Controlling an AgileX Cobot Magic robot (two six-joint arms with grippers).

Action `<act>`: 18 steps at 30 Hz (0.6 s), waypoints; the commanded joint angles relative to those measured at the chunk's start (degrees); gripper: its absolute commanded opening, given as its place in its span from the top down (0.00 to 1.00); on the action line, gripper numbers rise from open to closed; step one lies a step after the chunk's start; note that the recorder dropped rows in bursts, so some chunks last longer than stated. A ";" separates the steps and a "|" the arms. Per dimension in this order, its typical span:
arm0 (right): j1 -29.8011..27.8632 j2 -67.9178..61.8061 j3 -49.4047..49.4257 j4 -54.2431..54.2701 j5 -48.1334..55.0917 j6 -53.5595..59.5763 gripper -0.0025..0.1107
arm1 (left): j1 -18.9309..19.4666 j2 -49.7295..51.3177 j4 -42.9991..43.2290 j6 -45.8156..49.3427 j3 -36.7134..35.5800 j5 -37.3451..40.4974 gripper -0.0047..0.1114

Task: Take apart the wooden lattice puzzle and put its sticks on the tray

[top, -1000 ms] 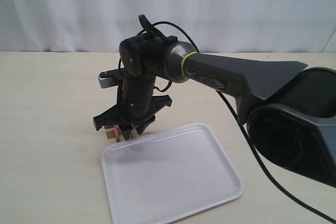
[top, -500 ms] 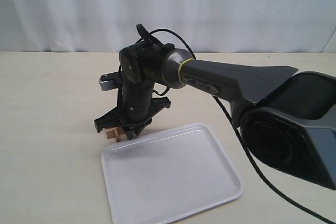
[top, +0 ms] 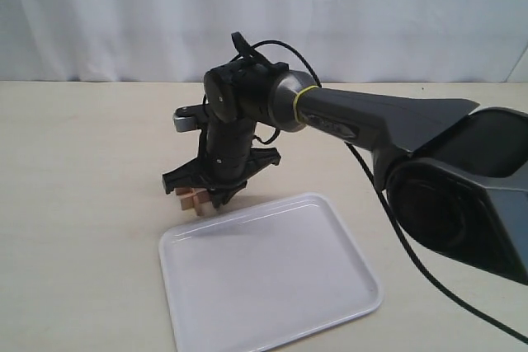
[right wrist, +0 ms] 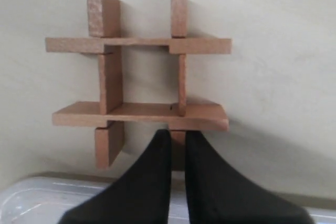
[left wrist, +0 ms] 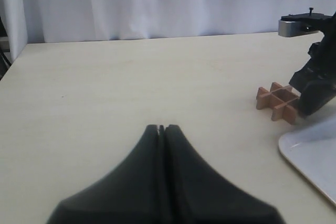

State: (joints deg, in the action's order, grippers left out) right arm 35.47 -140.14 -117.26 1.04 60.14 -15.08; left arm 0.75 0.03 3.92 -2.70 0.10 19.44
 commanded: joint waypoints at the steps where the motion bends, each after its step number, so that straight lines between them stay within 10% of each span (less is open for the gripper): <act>1: -2.21 0.09 -0.31 -0.14 0.51 -0.58 0.94 | -0.28 -0.03 0.15 -0.16 -0.10 -0.97 0.96; 18: -3.23 1.82 -0.31 -0.14 2.01 -0.78 0.94 | -1.22 -0.03 0.00 -0.16 -0.10 -0.97 0.96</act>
State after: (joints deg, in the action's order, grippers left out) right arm 32.56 -139.27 -117.26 1.04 61.54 -15.63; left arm -0.06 0.03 3.92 -2.70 0.10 19.44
